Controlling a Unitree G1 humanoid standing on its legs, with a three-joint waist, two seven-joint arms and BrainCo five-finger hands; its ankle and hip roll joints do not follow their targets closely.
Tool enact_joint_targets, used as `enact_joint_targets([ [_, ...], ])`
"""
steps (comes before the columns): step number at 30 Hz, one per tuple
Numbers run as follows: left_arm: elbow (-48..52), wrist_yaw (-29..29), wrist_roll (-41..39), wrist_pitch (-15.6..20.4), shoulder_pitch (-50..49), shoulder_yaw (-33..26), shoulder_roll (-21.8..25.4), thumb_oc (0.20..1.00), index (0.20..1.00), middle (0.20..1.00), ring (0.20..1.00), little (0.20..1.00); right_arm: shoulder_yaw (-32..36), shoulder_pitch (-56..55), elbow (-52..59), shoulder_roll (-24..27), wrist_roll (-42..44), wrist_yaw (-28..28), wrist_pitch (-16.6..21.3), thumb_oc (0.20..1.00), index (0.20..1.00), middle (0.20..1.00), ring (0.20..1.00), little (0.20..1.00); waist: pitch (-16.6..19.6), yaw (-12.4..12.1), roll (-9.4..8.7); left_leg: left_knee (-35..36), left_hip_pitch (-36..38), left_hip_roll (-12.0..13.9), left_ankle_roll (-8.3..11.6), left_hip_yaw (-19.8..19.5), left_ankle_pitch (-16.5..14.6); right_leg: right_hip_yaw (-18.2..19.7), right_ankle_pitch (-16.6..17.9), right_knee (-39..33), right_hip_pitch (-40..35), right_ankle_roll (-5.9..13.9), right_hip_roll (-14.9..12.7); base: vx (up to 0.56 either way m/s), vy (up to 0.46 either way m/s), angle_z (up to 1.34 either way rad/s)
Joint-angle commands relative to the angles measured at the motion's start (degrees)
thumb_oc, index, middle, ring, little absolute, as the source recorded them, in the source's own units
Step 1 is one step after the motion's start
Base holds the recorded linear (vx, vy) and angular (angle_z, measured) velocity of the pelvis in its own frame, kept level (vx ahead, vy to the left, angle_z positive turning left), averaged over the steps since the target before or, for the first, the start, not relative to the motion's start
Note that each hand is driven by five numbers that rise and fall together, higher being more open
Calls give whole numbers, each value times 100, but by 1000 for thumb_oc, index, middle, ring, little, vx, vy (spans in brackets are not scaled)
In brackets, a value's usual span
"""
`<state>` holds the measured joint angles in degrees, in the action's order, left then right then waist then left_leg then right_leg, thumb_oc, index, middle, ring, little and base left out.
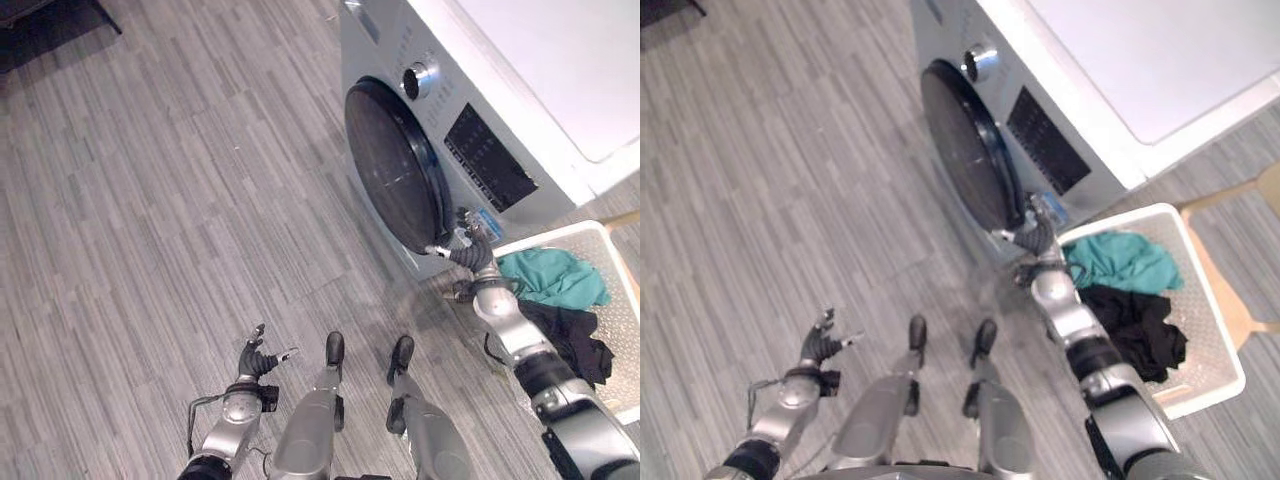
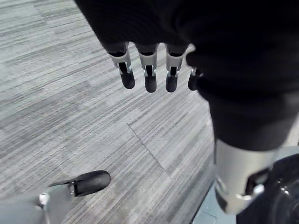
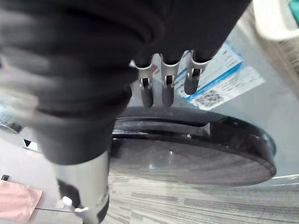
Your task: Grab the laundry basket,head to the washer,open it,put in the laundry and shut it.
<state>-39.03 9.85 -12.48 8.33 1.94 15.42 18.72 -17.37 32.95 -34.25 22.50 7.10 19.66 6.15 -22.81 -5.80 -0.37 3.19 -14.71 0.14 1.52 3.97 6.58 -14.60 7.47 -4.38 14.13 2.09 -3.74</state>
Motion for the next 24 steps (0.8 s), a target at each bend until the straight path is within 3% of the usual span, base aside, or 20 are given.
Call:
enact_joint_targets([
  [1, -115, 71, -155, 172, 2, 62, 226, 1000, 1000, 1000, 1000, 1000, -115, 394, -58, 117, 541, 23, 185, 1000, 1000, 1000, 1000, 1000, 116, -221, -38, -422, 60, -166, -23, -71, -570, -27, -378, 389, 34, 575, -421, 0, 0, 0],
  [8, -158, 113, -239, 125, 12, 35, 108, 1000, 1000, 1000, 1000, 1000, -229, 87, 182, -427, 969, -174, 250, 1000, 1000, 1000, 1000, 1000, 126, -263, -30, -345, 74, -164, -26, -128, -544, -51, -413, 375, 17, 585, -402, 30, 3, 6],
  [14, -81, 108, -217, 117, 209, 150, 50, 1000, 1000, 1000, 1000, 1000, -1127, 104, 636, -891, 1084, -810, 262, 1000, 1000, 1000, 1000, 1000, 37, -367, -66, -475, 46, -174, -50, -186, -612, -55, -438, 436, 3, 591, -419, -3, 8, -1],
  [18, -104, 146, -229, 130, 406, 318, 52, 1000, 1000, 1000, 1000, 1000, -1679, 426, 613, -1304, 1128, -1054, 264, 1000, 1000, 1000, 1000, 1000, -34, -498, -62, -568, -29, -179, -48, -279, -628, -118, -464, 484, 2, 590, -455, -2, -5, -3],
  [24, -241, 251, -339, 228, 771, 724, 153, 1000, 1000, 1000, 1000, 1000, -2298, 1450, 415, -2121, 1495, -1172, 336, 1000, 1000, 1000, 1000, 1000, -77, -903, 15, -630, -165, -236, -15, -542, -602, -386, -513, 498, -45, 585, -526, 9, -34, 17],
])
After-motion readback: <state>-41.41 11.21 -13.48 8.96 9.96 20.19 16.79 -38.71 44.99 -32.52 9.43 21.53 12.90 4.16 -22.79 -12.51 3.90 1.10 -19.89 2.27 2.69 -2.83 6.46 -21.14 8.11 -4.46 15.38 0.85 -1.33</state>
